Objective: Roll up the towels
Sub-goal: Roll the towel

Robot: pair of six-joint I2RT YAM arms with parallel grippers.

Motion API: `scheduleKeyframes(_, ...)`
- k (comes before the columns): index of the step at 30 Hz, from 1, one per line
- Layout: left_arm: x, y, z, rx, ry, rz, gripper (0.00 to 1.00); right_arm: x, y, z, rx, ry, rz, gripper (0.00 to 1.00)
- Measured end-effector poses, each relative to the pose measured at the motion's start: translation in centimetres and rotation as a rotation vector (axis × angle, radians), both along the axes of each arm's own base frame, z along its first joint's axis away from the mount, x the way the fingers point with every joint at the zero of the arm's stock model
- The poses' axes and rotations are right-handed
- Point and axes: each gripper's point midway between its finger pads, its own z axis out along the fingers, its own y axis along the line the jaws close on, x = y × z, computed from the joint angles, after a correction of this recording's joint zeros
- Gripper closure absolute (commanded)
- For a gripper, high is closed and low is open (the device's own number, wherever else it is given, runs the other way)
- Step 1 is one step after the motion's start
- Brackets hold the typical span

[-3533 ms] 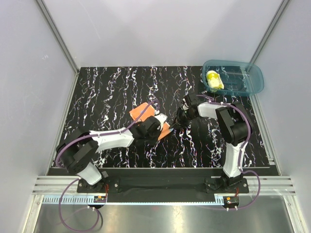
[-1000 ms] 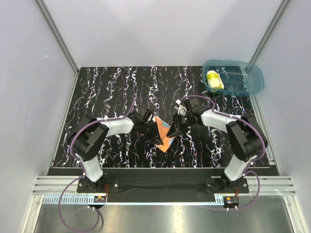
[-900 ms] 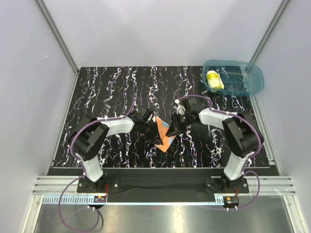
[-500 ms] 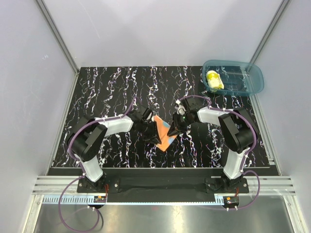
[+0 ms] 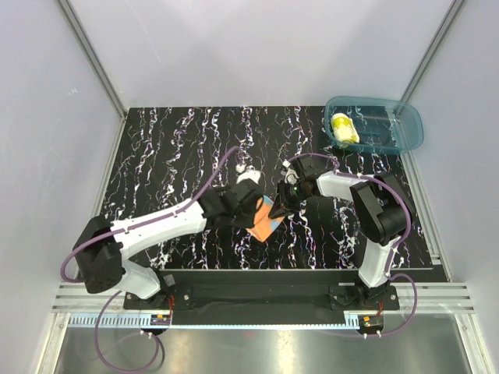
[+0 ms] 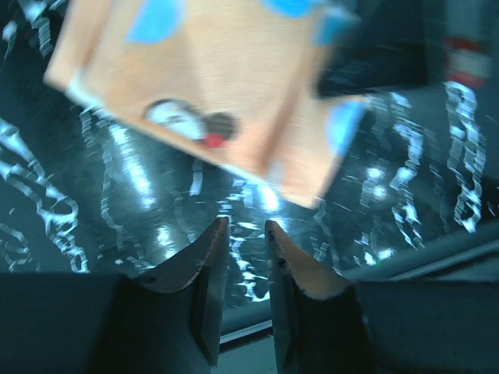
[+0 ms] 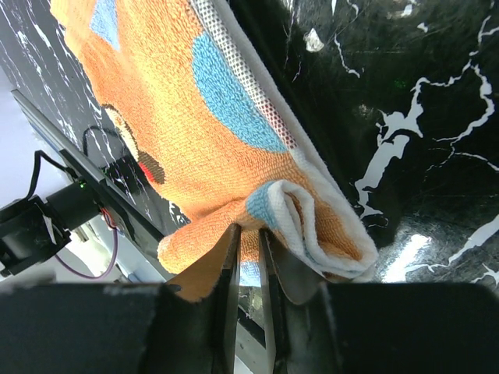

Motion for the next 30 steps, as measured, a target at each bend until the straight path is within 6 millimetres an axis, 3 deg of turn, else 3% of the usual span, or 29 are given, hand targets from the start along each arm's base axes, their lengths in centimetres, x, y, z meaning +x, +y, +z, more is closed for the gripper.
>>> scheduleKeyframes(7,-2.0,-4.9,1.6,0.008,-0.178,-0.204,0.6,0.1,-0.1,0.0,-0.012,0.004,-0.005,0.78)
scheduleKeyframes(13,-1.9,-7.4,-0.3,0.035,-0.218,-0.293,0.5,0.1,-0.3,0.0,-0.033,0.006,-0.007,0.78)
scheduleKeyframes(20,-1.5,-7.6,-5.0,0.148,-0.185,-0.356,0.49,0.2,-0.6,0.0,-0.047,0.005,-0.002,0.78)
scheduleKeyframes(30,-1.5,-7.2,-7.6,0.199,-0.175,-0.382,0.45,0.3,-0.8,0.2,-0.072,-0.004,0.016,0.78)
